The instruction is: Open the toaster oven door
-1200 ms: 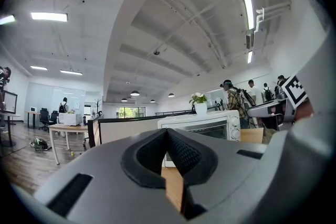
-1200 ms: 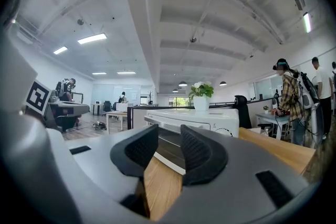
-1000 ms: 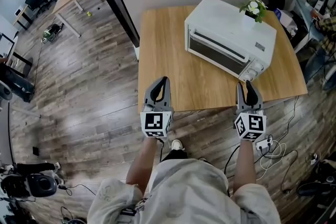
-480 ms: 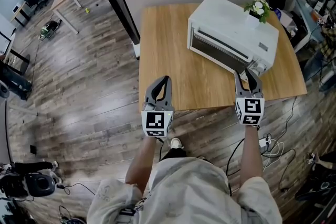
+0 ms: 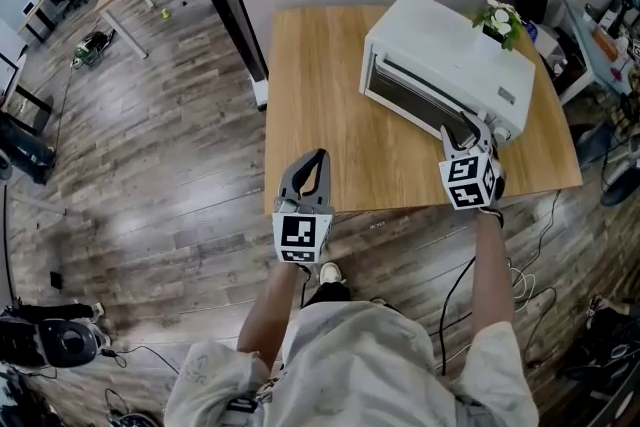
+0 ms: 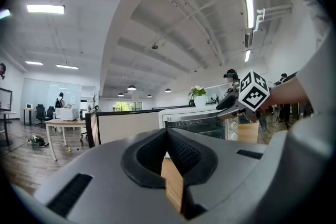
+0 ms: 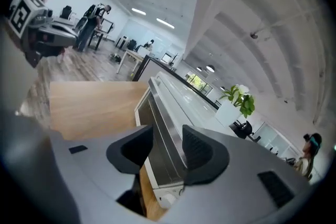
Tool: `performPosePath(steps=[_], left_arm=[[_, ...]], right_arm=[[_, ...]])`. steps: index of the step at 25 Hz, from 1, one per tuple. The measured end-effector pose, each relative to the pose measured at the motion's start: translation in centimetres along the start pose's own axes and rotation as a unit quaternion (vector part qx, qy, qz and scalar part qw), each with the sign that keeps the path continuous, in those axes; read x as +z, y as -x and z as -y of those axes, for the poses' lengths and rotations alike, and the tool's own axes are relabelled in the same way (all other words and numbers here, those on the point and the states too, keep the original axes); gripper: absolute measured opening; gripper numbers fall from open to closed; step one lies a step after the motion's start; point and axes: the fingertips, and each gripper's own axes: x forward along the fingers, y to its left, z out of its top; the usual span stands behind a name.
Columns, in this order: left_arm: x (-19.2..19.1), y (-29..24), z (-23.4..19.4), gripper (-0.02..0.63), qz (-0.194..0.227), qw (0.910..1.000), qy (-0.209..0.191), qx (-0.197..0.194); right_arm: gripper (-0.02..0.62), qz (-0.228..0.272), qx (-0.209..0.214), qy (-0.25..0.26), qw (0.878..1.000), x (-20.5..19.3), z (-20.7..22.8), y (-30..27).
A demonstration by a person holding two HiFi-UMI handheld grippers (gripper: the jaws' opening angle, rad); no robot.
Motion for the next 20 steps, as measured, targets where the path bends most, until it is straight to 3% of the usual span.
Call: performPosePath(steps=[8, 13, 15, 20], left_arm=[[-0.9, 0.0, 0.0, 0.014, -0.007, 0.9999, 0.01, -0.001], [-1.4, 0.0, -0.2, 0.014, -0.011, 0.9998, 0.017, 0.001], [-1.6, -0.1, -0.1, 0.014, -0.013, 0.9998, 0.017, 0.001], [-1.9, -0.3, -0.1, 0.014, -0.016, 0.9996, 0.021, 0.004]], right_arm=[[0.19, -0.085, -0.011, 0.126, 0.988, -1.2, 0.9, -3.3], [0.189, -0.125, 0.0, 0.152, 0.98, -2.0, 1.1, -4.7], [0.139, -0.142, -0.007, 0.182, 0.973, -2.4, 1.3, -5.1], [0.126, -0.143, -0.015, 0.207, 0.968, -2.4, 1.5, -5.2]])
